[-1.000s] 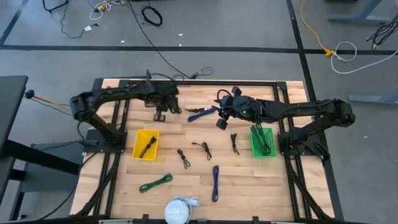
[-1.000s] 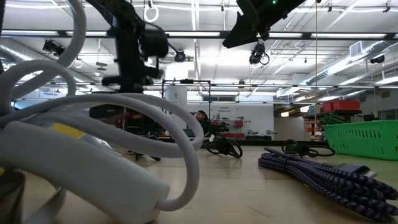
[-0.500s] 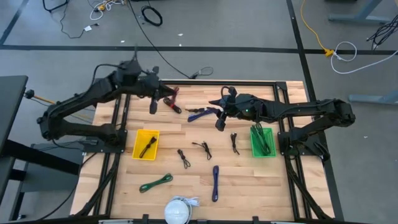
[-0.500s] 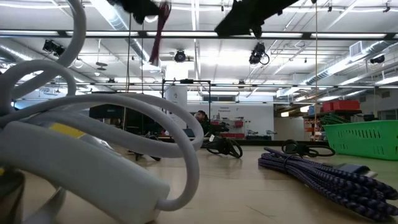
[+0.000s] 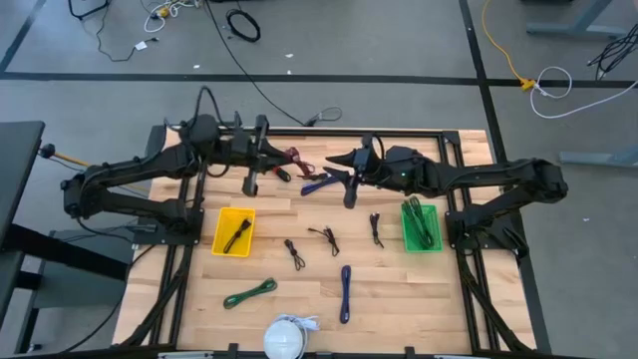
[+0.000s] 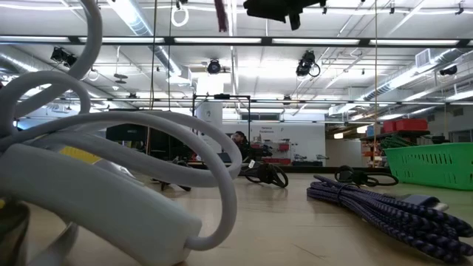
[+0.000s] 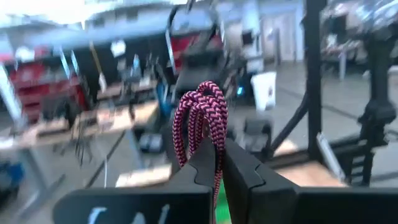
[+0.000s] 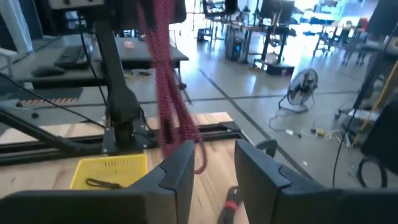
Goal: Pick & Place USB Port
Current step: Put the black and pink charger cable into the green basket
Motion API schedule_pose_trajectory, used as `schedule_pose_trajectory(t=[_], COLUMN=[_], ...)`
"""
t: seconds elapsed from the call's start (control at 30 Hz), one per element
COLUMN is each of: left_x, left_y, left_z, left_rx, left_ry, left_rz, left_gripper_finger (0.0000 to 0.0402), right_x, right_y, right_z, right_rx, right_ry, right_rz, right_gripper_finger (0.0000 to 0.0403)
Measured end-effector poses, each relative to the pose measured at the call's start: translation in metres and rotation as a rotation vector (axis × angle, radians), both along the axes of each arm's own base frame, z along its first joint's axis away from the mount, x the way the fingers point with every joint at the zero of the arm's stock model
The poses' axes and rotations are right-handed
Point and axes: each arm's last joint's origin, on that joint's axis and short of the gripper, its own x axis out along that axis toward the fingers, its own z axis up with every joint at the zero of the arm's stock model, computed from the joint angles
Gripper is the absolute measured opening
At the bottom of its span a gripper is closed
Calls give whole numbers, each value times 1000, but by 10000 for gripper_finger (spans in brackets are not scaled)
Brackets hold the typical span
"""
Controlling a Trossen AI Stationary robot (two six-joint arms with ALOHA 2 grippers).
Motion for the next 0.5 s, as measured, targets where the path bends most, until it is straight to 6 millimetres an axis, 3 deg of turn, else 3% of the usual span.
schedule_pose_trajectory(t=[0.23, 0.5], left_x=[16, 23], left_y=[-11, -9], left_z=[-8, -14], left_rx=[-10, -12], left_ry=[5, 30], left_rz=[-12, 22], left_gripper_finger=[12, 12], right_x=[15, 18], right_y=[1, 2], right_z=[-9, -12], right_rx=[-28, -24], right_ry=[-23, -29], right_rz=[74, 107], right_gripper_finger=[120, 165])
